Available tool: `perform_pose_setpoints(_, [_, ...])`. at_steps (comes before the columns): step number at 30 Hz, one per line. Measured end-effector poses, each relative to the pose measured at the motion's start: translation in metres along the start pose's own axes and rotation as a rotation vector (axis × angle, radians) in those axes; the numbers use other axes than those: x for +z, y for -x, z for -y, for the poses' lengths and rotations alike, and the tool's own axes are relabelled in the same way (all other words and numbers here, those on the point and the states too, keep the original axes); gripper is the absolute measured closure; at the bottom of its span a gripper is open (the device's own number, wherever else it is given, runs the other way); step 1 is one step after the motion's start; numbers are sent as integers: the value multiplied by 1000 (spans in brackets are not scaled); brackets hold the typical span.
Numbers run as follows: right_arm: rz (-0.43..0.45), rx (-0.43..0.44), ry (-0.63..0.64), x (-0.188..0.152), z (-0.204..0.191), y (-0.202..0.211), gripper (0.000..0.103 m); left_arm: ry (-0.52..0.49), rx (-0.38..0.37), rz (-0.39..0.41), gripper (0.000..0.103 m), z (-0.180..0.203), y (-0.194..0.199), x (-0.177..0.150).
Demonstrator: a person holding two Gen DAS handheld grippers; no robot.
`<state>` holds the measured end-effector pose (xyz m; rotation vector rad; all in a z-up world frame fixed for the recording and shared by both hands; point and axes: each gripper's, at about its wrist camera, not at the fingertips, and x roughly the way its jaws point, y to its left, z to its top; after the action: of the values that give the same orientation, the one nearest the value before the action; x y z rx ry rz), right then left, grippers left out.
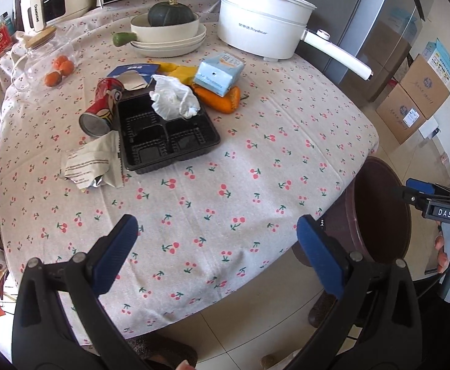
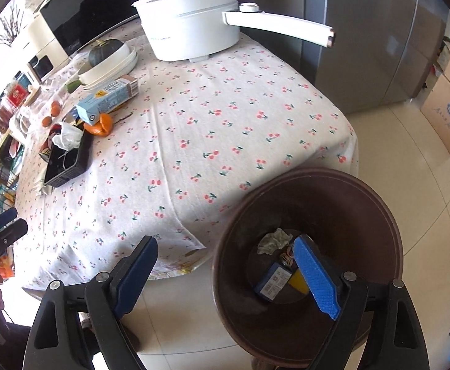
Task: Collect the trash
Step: 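Move both tools back over the table, then grasp the milk carton with the right gripper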
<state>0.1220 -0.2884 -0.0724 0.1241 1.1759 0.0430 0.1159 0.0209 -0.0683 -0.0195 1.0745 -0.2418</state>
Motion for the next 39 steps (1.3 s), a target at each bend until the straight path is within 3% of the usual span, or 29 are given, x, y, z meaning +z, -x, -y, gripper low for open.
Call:
perform_pose_setpoints(3, [14,-4,43,6,-21,-2,0,26,16,8,1,-15,5,-2])
perform_pose_setpoints(17, [-7,37,173,38,-111,-27,0,181,164,-22,1,-98,13,-10])
perform_pose_setpoints(32, [-39,111,-29,158,-171,-94,0,192,239,-8,1,-134,10,13])
perform_pose_setpoints(36, [-48,108,-80,183,-181,-118,0,186,279,-7,1,-141,7,19])
perform_pose_setpoints(39, [-67,123,-107,195,-188,-134,0,210,266,-13,1,-146,5,23])
